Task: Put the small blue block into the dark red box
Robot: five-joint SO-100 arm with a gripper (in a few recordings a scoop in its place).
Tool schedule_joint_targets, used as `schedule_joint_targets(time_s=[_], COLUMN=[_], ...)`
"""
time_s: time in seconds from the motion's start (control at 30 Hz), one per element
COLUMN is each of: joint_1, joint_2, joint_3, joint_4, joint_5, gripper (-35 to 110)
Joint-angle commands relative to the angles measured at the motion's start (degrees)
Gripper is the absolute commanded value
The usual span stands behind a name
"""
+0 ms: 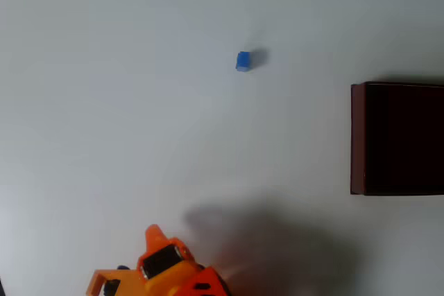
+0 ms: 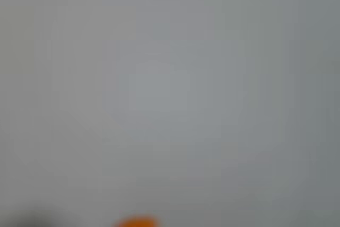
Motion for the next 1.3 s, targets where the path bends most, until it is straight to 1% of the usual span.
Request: schedule_joint_targets(time_s=[0.0,0.1,0.2,0.3,0.37,0.47,0.73,0.83,1.0,1.03,1.17,1.2,1.27], joint_1=[0.00,0.00,0.44,1.32,0.53,1.49,9.58,11.43,12.66,13.18,18.02,19.69,22.50], joint_2=[0.44,0.44,0.35,-0.09,0.00,-0.09,-0.62,-0.70,-0.70,-0.88,-1.23,-2.46,-10.55], joint_3=[0.70,0.70,0.97,1.67,0.62,-2.72,-13.10,-12.83,-3.16,-1.67,-1.05,-2.20,-8.88], joint_4=[0.53,0.44,-0.26,-5.01,-7.65,-8.96,-13.10,-21.18,-45.44,-47.99,-50.80,-51.15,-49.04], joint_5=[2.20,5.63,11.60,18.46,25.40,34.63,56.69,66.36,84.29,87.71,94.92,95.01,92.55], gripper=[0,0,0,1,2,8,19,24,27,27,29,30,31])
